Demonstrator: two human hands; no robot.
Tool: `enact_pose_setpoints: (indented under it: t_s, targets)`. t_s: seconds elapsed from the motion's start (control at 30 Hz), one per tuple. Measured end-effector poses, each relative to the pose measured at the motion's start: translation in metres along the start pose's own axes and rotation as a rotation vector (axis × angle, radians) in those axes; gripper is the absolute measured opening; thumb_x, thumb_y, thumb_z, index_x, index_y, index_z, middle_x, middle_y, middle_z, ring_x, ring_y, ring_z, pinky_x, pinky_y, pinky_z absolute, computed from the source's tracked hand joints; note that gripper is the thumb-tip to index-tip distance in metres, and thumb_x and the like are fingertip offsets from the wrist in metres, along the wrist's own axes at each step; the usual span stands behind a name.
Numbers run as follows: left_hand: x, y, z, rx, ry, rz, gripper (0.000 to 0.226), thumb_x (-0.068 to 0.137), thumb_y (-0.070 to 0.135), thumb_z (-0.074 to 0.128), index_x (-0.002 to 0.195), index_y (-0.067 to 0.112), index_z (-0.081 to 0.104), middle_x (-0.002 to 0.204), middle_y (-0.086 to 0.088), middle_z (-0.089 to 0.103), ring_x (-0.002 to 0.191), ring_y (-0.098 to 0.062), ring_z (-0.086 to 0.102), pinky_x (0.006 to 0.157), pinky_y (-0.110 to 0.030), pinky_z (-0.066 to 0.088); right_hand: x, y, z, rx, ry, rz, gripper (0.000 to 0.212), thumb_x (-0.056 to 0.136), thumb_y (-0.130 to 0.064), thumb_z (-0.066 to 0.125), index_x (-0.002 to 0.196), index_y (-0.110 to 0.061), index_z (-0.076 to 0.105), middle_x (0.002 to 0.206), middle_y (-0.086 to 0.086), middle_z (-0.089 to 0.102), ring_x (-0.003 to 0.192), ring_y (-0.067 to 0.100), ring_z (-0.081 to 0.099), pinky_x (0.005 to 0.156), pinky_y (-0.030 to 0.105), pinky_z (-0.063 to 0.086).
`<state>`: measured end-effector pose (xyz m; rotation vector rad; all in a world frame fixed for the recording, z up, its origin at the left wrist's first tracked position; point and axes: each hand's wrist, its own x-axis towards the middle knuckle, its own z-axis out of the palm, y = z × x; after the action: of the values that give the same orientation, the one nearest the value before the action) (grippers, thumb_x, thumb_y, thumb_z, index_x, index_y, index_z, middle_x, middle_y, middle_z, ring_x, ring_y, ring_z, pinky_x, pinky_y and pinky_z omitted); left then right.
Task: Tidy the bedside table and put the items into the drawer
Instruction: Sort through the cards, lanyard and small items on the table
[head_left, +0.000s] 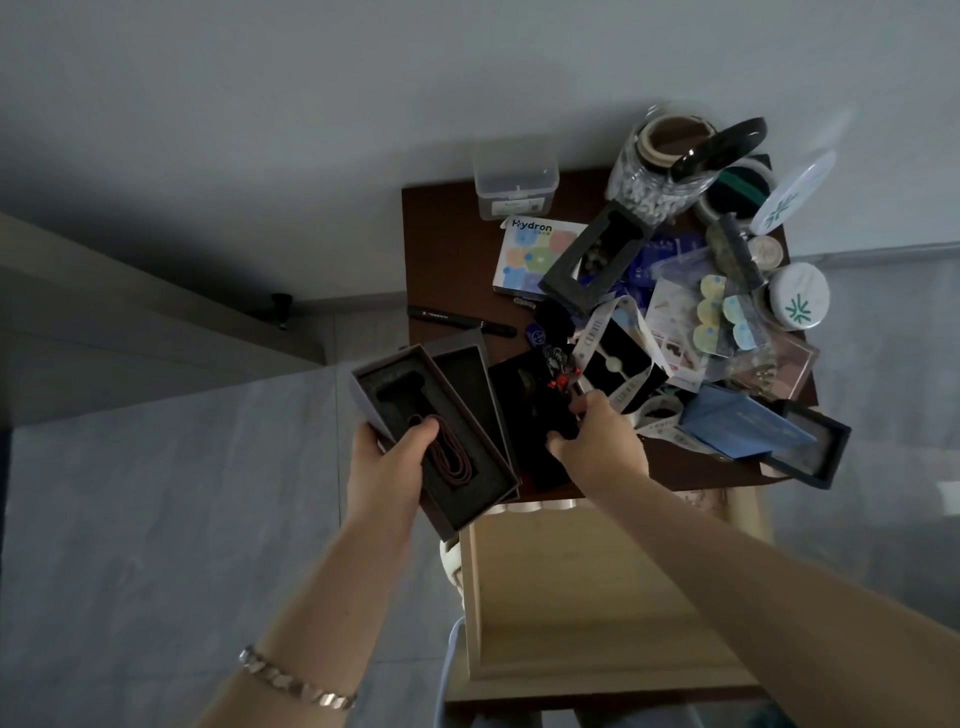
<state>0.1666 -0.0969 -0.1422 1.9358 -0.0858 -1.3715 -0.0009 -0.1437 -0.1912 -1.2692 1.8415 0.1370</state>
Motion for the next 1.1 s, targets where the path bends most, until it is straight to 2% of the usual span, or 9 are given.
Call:
enact_pose_setpoints:
  t_s: [0.17,0.27,0.33,0.47,0.53,0.6,0.83,1.0,1.1]
  targets:
    - [-0.004,-0.002,0.002,-0.014,-0.015,0.04,0.024,0.087,0.016,0.061,0.105,0.028,0.051,0.104,-0.001,0.063,0.096,-0.022,0.064,0.081,-0.042,0.053,-0.002,0.004,-0.028,0.539,-0.14,0.107,0.03,0.086,-0.021,0.061,0.113,-0.01,0.055,0.091,0.002,0.06,0.075,0.015,0.061,0.062,0.027,0.053]
    - [-0.01,0.001,0.007,-0.063,-0.046,0.015,0.039,0.088,0.012,0.058,0.123,0.027,0.046,0.104,-0.003,0.064,0.094,-0.023,0.065,0.078,-0.042,0.054,-0.012,0.004,-0.054,1.142,-0.427,0.315,0.018,0.092,-0.02,0.049,0.1,-0.005,0.054,0.07,0.005,0.053,0.048,0.008,0.046,0.039,0.014,0.037]
    - [-0.014,0.003,0.012,-0.094,-0.086,-0.012,0.043,0.089,0.01,0.057,0.125,0.028,0.043,0.103,-0.004,0.065,0.092,-0.024,0.065,0.08,-0.045,0.054,-0.023,0.002,-0.068,1.265,-0.495,0.266,0.017,0.093,-0.019,0.045,0.097,-0.006,0.055,0.069,0.005,0.053,0.045,0.007,0.046,0.037,0.014,0.036]
    - [-0.025,0.003,0.026,-0.125,-0.183,-0.017,0.033,0.092,0.014,0.052,0.118,0.033,0.046,0.108,-0.004,0.065,0.097,-0.025,0.065,0.083,-0.047,0.053,-0.061,-0.008,-0.071,0.767,-0.253,-0.084,0.017,0.089,-0.015,0.055,0.105,-0.02,0.059,0.087,-0.004,0.065,0.068,0.004,0.066,0.055,0.016,0.051]
    - [-0.032,0.002,0.033,-0.156,-0.226,-0.016,0.027,0.094,0.021,0.049,0.118,0.034,0.048,0.113,-0.003,0.064,0.101,-0.024,0.064,0.081,-0.046,0.054,-0.078,-0.008,-0.061,0.556,-0.06,-0.247,0.025,0.086,-0.017,0.06,0.11,-0.023,0.057,0.098,-0.006,0.062,0.086,0.005,0.063,0.07,0.017,0.054]
    - [-0.039,0.001,0.039,-0.202,-0.255,-0.031,0.026,0.095,0.028,0.046,0.121,0.034,0.049,0.112,-0.001,0.066,0.102,-0.022,0.064,0.075,-0.041,0.055,-0.088,-0.006,-0.05,0.404,0.109,-0.355,0.031,0.086,-0.02,0.06,0.116,-0.022,0.054,0.106,-0.007,0.053,0.093,-0.002,0.052,0.078,0.007,0.045]
    - [-0.046,-0.001,0.046,-0.204,-0.292,-0.013,0.034,0.097,0.045,0.032,0.125,0.032,0.045,0.117,-0.005,0.063,0.105,-0.023,0.063,0.077,-0.043,0.055,-0.094,-0.003,-0.035,0.291,0.345,-0.444,0.039,0.087,-0.017,0.061,0.124,-0.012,0.055,0.104,-0.007,0.04,0.092,0.004,0.047,0.072,-0.002,0.038]
    - [-0.047,-0.002,0.047,-0.208,-0.301,-0.044,0.039,0.097,0.047,0.027,0.13,0.031,0.041,0.12,-0.008,0.061,0.105,-0.024,0.063,0.073,-0.039,0.056,-0.095,-0.002,-0.03,0.323,0.346,-0.462,0.038,0.084,-0.015,0.063,0.122,-0.011,0.058,0.097,-0.008,0.043,0.102,0.015,0.048,0.085,0.019,0.044]
    - [-0.049,-0.004,0.047,-0.18,-0.307,-0.059,0.039,0.096,0.048,0.027,0.13,0.034,0.042,0.118,-0.007,0.061,0.103,-0.024,0.063,0.071,-0.041,0.056,-0.093,0.002,-0.032,0.424,0.273,-0.381,0.035,0.086,-0.019,0.06,0.121,-0.019,0.058,0.098,-0.011,0.046,0.099,0.008,0.05,0.077,0.005,0.044]
